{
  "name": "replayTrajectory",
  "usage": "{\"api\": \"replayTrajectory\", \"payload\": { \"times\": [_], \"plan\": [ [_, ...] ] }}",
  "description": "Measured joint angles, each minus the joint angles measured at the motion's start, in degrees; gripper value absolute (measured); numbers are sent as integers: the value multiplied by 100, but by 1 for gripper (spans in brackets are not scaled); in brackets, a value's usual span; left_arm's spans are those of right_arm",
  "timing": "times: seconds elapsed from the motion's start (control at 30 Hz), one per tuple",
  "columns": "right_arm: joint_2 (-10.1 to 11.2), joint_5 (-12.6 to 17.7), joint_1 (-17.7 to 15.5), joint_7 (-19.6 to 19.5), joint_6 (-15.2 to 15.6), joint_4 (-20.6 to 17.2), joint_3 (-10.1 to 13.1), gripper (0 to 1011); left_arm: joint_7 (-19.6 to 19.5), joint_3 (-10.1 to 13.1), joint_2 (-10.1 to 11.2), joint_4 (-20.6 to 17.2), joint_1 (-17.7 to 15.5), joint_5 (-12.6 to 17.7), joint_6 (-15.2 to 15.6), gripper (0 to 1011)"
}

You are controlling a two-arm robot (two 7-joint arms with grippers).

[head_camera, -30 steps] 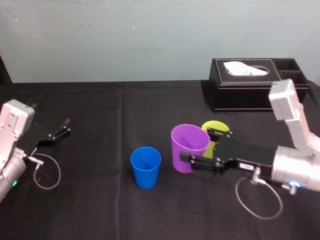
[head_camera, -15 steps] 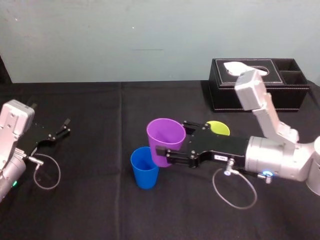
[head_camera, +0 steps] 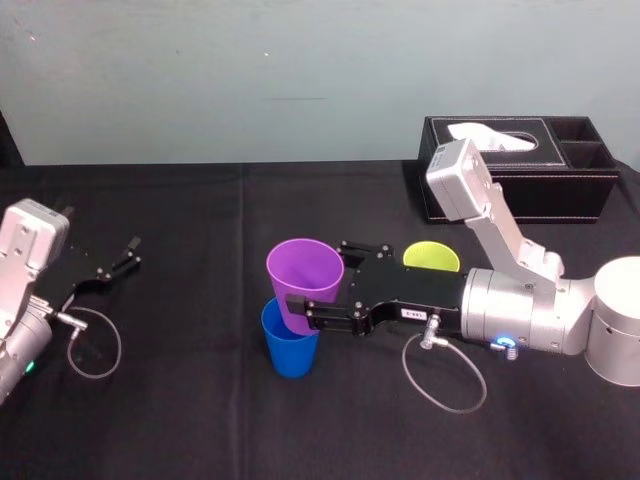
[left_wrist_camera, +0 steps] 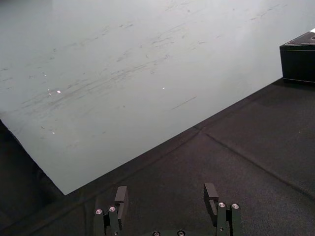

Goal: Stack the three plastic cups sequentially using one hand.

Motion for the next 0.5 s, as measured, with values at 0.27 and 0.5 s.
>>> {"api": "replayTrajectory", "payload": {
  "times": [0.27,0.5],
  "plan": [
    [-77,-28,73,1,35,93,-74,724,0,0,0,0,0,0,0,1010],
    [-165,-54,131,-3,55,217,-139,724,0,0,0,0,0,0,0,1010]
  ]
}}
